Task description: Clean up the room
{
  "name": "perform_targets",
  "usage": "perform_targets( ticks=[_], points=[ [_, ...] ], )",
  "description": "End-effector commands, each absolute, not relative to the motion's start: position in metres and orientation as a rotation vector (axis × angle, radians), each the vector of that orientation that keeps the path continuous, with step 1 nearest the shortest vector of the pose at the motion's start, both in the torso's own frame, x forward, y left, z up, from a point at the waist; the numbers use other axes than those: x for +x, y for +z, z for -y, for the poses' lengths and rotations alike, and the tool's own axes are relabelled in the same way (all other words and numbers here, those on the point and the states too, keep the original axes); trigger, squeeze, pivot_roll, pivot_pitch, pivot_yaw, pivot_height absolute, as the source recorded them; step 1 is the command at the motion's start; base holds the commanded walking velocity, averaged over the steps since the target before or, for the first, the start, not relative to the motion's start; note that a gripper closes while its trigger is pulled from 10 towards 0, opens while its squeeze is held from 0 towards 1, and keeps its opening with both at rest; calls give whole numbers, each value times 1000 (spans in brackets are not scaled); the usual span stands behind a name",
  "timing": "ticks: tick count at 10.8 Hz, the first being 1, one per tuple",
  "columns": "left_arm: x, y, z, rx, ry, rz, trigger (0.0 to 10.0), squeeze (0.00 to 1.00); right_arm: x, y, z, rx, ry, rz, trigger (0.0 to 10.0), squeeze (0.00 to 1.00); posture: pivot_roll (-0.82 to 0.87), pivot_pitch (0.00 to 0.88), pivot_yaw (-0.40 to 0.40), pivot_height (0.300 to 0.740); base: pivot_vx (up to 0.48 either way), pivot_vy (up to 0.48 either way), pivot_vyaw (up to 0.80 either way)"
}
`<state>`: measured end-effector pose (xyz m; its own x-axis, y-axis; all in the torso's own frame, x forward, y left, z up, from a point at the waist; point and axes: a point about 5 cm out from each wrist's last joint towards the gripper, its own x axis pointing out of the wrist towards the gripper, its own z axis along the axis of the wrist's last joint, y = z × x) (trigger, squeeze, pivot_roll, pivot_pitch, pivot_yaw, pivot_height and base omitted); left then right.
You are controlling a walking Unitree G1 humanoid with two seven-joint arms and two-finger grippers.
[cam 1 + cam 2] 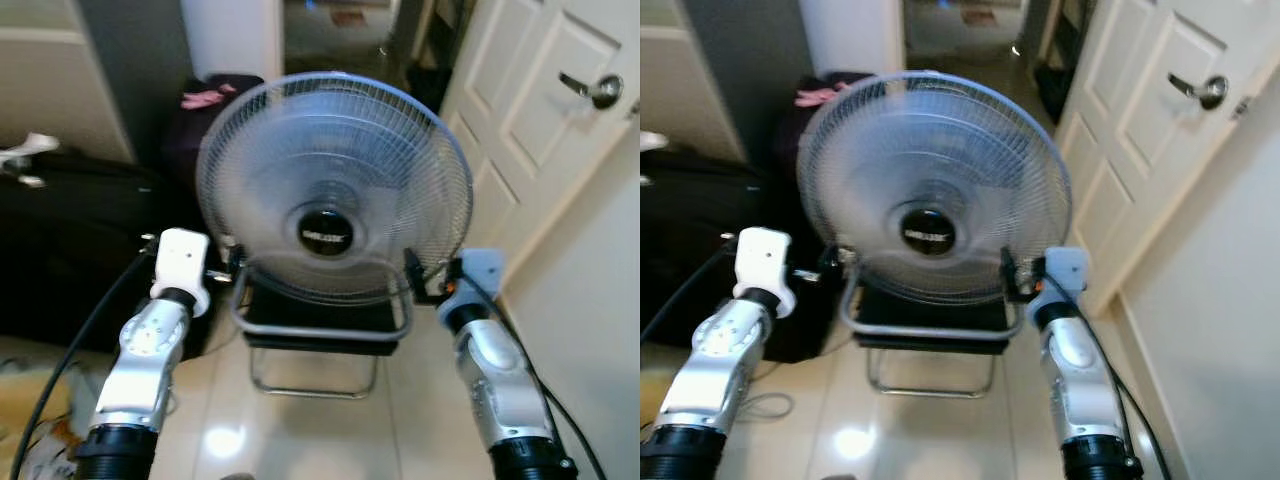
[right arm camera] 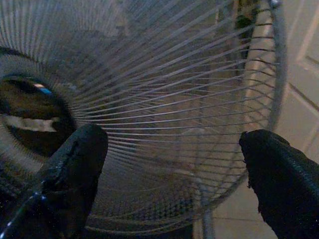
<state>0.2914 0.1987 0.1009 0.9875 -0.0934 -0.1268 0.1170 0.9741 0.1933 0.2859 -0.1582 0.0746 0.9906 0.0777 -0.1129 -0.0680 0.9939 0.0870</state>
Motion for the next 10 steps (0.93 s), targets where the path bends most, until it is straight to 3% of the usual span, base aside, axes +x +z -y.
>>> perform_targets(
  ticks=[1, 10],
  points=[
    [292, 102, -199, 212, -108, -110, 10000, 631, 290, 78, 162, 90, 57, -116, 10000, 0, 58, 0, -30, 740, 0, 0, 0],
    [292, 103, -198, 220, -113, -107, 10000, 627, 290, 77, 163, 93, 41, -128, 10000, 0, 61, 0, -33, 740, 0, 0, 0]
  ],
)
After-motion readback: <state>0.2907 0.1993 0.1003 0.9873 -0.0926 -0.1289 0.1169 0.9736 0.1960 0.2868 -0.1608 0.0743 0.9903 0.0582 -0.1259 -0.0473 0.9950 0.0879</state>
